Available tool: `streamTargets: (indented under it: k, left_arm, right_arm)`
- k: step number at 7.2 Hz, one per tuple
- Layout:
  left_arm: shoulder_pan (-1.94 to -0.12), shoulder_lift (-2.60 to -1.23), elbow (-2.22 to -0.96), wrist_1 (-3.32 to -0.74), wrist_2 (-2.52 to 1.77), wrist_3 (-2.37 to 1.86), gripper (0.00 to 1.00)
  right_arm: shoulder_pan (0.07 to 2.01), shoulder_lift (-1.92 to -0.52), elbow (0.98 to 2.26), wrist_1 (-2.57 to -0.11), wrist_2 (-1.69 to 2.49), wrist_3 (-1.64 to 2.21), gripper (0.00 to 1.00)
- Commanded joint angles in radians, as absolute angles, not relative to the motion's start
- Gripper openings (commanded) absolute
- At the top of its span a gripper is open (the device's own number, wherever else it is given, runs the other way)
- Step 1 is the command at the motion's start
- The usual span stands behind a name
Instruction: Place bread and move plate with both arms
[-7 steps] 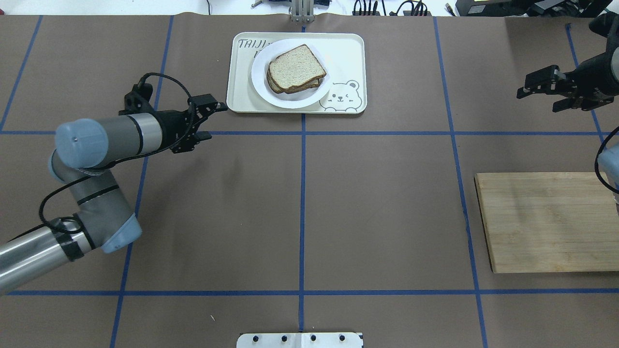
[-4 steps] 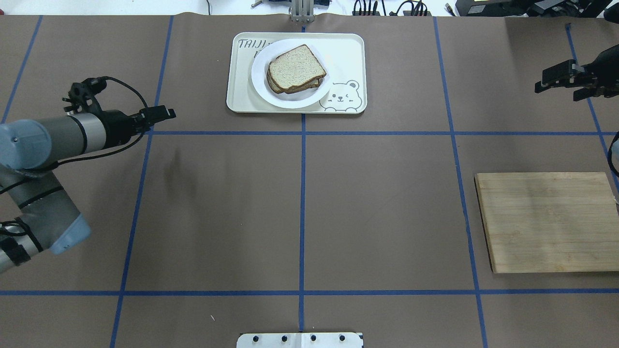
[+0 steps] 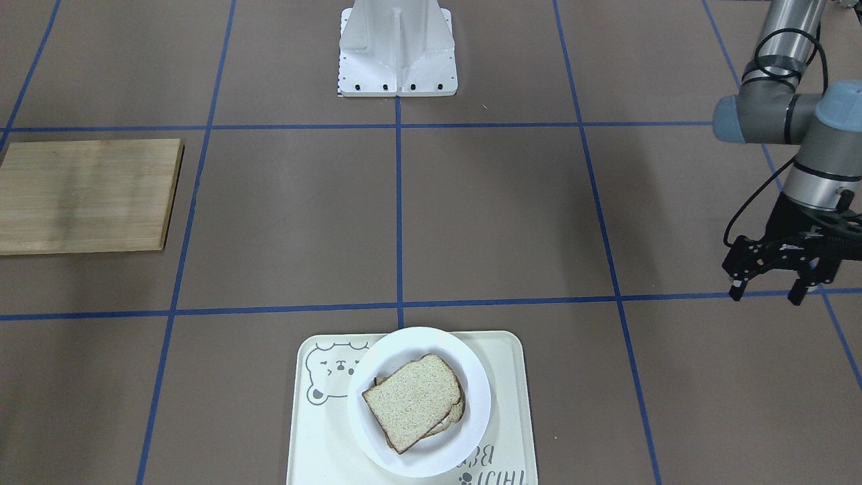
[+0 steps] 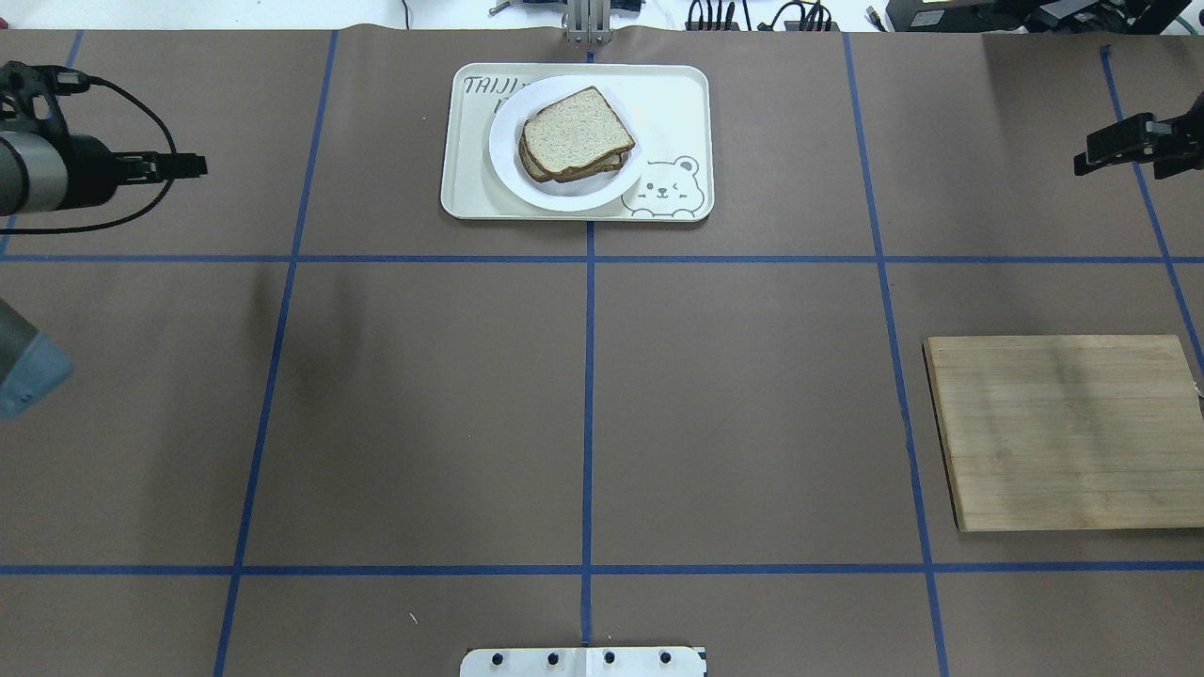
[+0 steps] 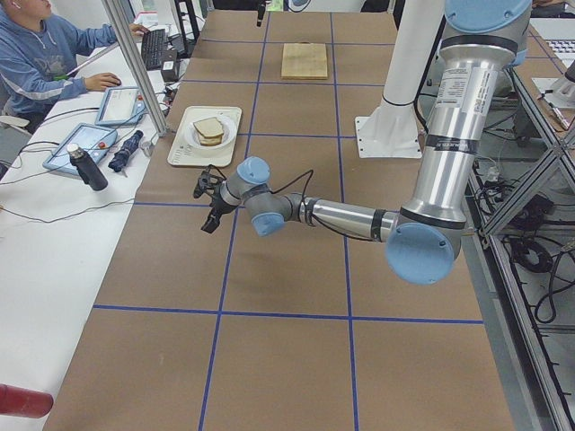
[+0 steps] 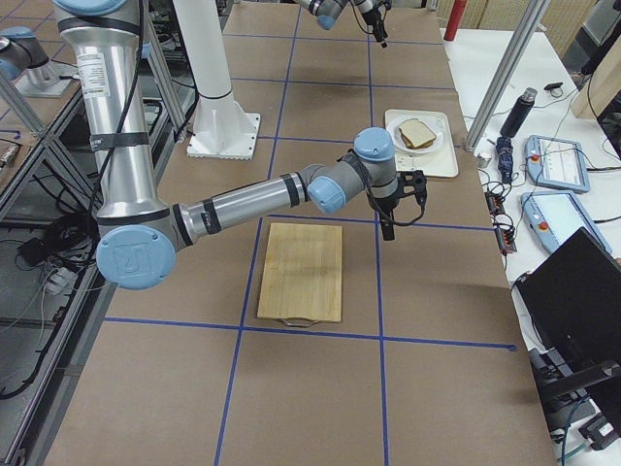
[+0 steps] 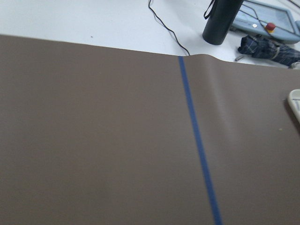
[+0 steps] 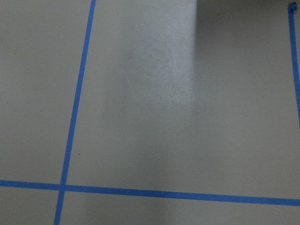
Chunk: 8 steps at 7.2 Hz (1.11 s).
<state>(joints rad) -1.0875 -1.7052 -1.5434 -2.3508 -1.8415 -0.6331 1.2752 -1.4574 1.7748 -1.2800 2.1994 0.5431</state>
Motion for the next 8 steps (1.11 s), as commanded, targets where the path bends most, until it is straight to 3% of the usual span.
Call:
streamTargets:
  k: [1,4,8]
  left_arm:
    - [-1.201,-1.674,-1.74,-1.872,-2.05,-0.352,0.99]
    - [-1.362,-1.587,-1.793,-1.732,-2.417,-0.22,0.99]
    - [-1.373,-1.503,-1.821,-1.741,-2.415,-0.169,0.99]
  right_arm:
    - [1.316,-1.456,1.776,-1.376,2.207,0.431,1.0]
    - [1.344,-1.445,1.822,-1.633,2.212,0.247,1.0]
    - [1.37,-1.468,1.818,-1.638,2.292,0.245,1.0]
